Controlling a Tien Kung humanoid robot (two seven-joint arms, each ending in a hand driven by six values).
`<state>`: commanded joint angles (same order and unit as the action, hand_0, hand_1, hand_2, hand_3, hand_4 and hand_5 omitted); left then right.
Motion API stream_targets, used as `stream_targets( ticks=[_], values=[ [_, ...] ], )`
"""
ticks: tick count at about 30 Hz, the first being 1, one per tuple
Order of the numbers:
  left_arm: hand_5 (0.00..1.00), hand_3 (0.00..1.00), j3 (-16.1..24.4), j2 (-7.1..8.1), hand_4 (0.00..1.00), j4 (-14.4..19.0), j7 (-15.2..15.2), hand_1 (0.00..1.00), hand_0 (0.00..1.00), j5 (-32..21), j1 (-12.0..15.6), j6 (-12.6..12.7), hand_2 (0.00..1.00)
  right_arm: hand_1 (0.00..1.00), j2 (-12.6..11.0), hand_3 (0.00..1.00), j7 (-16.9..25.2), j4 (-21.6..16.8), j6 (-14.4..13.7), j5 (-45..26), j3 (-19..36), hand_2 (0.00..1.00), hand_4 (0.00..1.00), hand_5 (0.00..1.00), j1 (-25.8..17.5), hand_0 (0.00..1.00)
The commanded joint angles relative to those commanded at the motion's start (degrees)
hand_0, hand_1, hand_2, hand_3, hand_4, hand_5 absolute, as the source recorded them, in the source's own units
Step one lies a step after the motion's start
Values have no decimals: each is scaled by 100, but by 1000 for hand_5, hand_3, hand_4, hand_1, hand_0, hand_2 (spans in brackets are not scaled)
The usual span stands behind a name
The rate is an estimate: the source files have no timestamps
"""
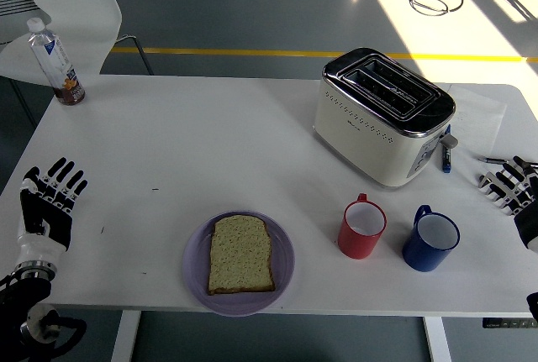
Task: Push plate across desktop,pick up the break from the machine,place the break in the plate
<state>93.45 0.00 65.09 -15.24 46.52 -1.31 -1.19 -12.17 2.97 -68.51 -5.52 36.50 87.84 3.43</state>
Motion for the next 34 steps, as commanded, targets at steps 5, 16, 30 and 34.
stream_targets(
  ticks=[5, 16, 30, 34],
  values=[
    [998, 718, -8, 0, 537, 3, -3, 773, 794, -3, -14, -2, 812, 741, 8, 723, -4, 33, -3, 1, 5, 740, 534, 481, 13, 759],
    [998, 719, 7, 0, 537, -4, -3, 773, 793, -9, -40, 9, 812, 740, 25, 721, 7, 173, 1, 10, 27, 738, 532, 483, 28, 757],
    [998, 719, -5, 0, 537, -21, -11, 773, 793, -37, -52, 37, 812, 738, 39, 721, 8, 253, 18, -41, 24, 735, 532, 487, 53, 756],
    [998, 719, -19, 0, 537, -30, -16, 773, 793, -47, -19, 44, 812, 738, 34, 721, 11, 262, 10, -54, 23, 735, 532, 487, 28, 756]
  ],
)
